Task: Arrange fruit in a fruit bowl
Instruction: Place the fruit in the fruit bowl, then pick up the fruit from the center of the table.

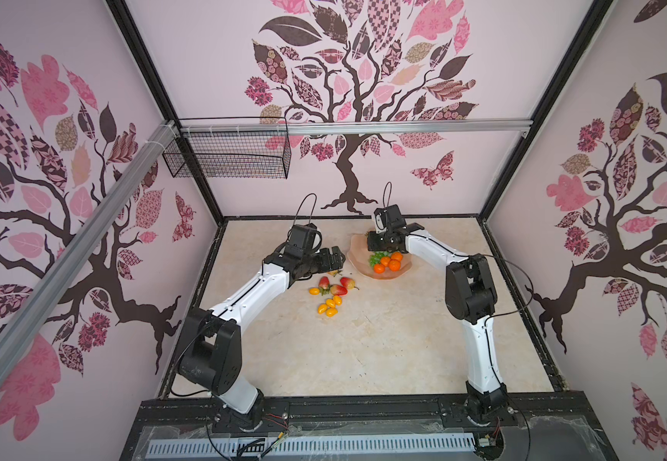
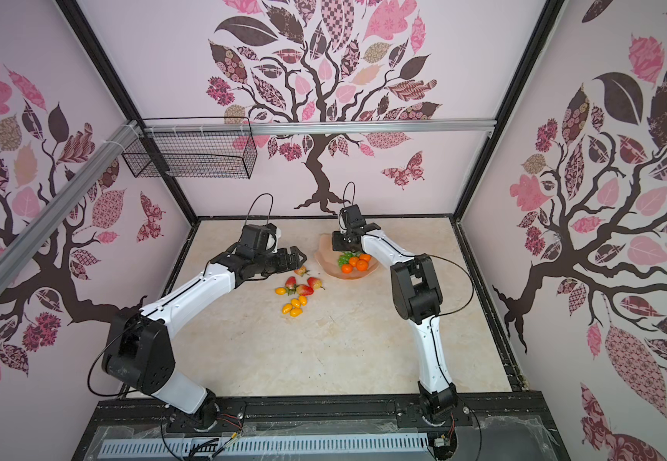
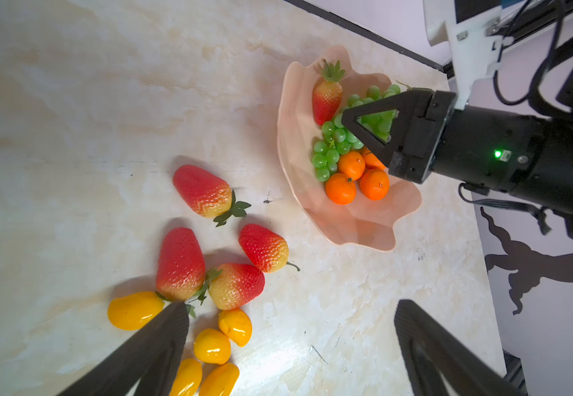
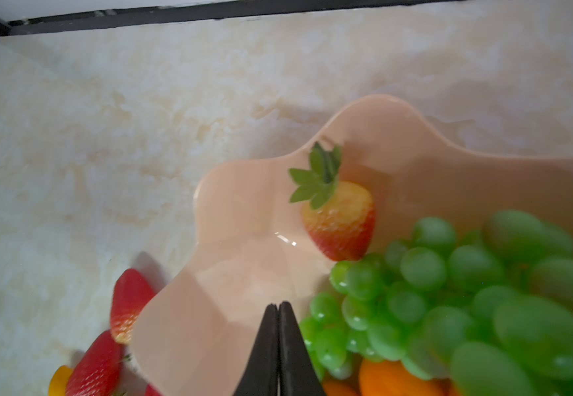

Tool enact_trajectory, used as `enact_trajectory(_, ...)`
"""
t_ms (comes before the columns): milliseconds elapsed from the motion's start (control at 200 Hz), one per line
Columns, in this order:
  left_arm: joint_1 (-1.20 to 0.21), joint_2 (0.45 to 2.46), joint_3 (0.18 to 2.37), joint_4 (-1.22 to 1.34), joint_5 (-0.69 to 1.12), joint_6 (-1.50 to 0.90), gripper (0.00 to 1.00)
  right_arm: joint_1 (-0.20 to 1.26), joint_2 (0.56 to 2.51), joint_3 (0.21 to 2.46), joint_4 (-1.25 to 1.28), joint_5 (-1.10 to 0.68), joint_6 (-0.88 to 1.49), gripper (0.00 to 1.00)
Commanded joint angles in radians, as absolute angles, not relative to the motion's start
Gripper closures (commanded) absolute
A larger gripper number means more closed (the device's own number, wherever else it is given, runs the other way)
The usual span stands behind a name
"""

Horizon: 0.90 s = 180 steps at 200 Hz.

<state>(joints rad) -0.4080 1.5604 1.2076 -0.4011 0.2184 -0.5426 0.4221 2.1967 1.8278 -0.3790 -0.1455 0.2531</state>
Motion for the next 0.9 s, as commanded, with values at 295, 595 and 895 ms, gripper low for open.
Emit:
enact_trajectory(295, -0.4, 1.317, 0.938, -0.375, 0.285, -0.587, 0.02, 0.554, 1.849, 1.465, -0.312, -0.145, 0.264, 0.92)
enact_trajectory(595, -0.427, 1.251, 0.806, -0.311, 0.353, -0.628, 0.02, 0.606, 1.779, 1.288, -0.323, -0.106, 0.215, 0.9)
enact_trajectory(895, -0.414, 1.227, 0.7, -0.2, 0.391, -0.734, 0.02, 0.669, 1.887, 1.366, -0.389, -0.014, 0.127, 0.86)
